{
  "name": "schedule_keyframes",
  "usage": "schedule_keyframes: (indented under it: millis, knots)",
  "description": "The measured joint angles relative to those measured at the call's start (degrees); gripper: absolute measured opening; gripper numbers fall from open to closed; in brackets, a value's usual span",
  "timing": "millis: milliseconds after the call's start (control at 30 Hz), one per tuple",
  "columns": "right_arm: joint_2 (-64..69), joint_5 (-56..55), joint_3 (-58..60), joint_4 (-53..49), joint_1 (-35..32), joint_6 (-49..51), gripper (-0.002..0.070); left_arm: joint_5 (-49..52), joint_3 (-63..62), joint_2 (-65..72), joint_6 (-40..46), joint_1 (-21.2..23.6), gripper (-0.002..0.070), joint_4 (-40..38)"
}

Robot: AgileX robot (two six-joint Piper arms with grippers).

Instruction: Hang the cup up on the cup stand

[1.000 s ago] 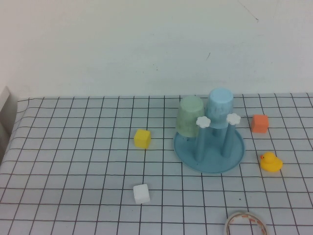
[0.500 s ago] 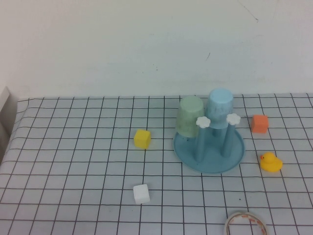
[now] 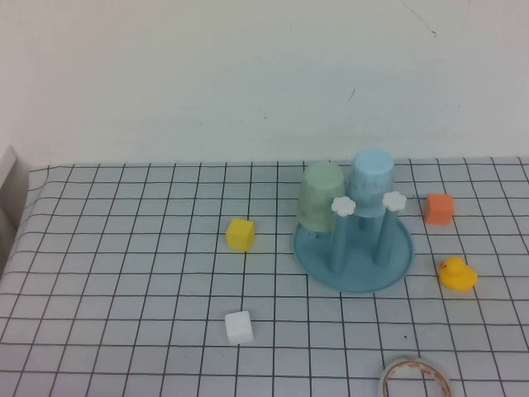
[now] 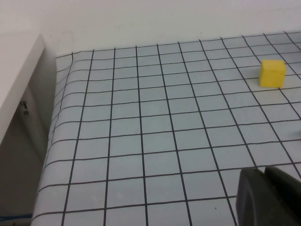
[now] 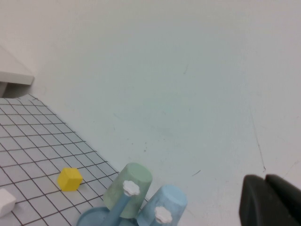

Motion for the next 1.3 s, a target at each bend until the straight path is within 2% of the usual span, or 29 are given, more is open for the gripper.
schedule_keyframes:
  millis: [700, 1000, 1300]
  knots:
    - [0.0, 0.0, 0.0, 0.0, 0.0, 0.0, -0.0001, 0.09, 0.0, 0.0, 0.95, 0.0, 0.0, 0.42]
    - [0.0, 0.0, 0.0, 0.0, 0.0, 0.0, -0.0001, 0.93, -0.34, 0.0, -7.01, 0.0, 0.0, 6.83]
    - [0.0, 0.0, 0.0, 0.0, 0.0, 0.0, -0.0001, 0.93, -0.34, 0.0, -7.94, -2.4, 0.0, 8.79]
